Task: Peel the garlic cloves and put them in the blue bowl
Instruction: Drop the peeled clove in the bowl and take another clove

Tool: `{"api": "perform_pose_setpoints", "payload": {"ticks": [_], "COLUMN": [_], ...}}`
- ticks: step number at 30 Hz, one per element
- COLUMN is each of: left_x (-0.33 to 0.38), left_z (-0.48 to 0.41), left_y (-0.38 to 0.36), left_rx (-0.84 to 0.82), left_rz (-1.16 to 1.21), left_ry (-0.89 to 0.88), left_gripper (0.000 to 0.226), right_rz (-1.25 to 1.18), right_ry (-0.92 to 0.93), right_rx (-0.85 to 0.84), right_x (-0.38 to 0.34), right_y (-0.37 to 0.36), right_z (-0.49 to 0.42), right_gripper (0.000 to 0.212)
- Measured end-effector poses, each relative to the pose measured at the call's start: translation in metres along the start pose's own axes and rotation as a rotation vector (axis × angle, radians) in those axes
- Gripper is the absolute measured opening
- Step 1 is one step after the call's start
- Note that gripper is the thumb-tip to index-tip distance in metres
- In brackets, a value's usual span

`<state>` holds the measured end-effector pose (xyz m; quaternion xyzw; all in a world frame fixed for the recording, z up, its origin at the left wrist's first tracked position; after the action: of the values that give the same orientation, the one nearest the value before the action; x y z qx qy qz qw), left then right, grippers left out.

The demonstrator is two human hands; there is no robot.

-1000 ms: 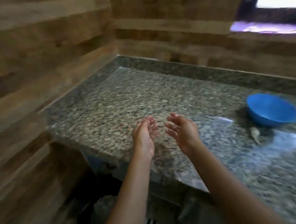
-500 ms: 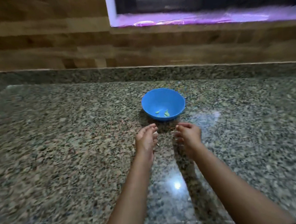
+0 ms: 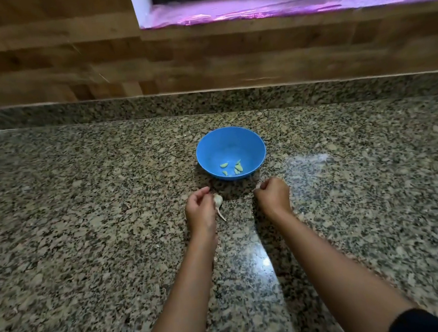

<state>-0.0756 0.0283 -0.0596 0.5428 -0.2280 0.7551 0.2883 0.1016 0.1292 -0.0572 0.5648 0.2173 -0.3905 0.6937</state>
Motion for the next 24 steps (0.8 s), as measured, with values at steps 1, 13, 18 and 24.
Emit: {"api": "perform_pose_setpoints", "payload": {"ticks": [1,13,18,24], "left_x": [0.001,-0.005,-0.002,0.004], "left_z": [0.001,-0.028,-0.021,0.012], "left_y": [-0.001,-0.013,-0.012,-0.022], "left_rx": [-0.009,-0.212,-0.269,-0.517], "left_rz": [-0.005,-0.602,-0.543,0.055], "left_ry": [-0.001,-0.216,-0.234,-0.031], "left_gripper": [0.019,0.049,0.034,0.035], "right_rz": [-0.010,-0.361,-0.480,-0.495], "right_ry": [0.005,0.161,0.127,0.052], "right_rx": [0.011,-0.031,-0.115,-0.378], "right_x": [-0.001,-0.089,-0.067,-0.032], "right_y": [0.004,0.028,0.018,-0.004], "right_z": [0.003,0.014,0.033,0.065], "right_gripper": [0.012,0.017,0.016,0.013]}}
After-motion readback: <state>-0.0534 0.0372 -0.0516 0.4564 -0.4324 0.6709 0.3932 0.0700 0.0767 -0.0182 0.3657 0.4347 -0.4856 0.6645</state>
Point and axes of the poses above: each hand's wrist, its own z-axis away from the middle knuckle, its own y-axis out of the back of the hand, x = y × z, the point moved 8 cm from there along -z, towards the middle knuckle, and after that the axes turned 5 degrees about -y, right-handed, at the moved point
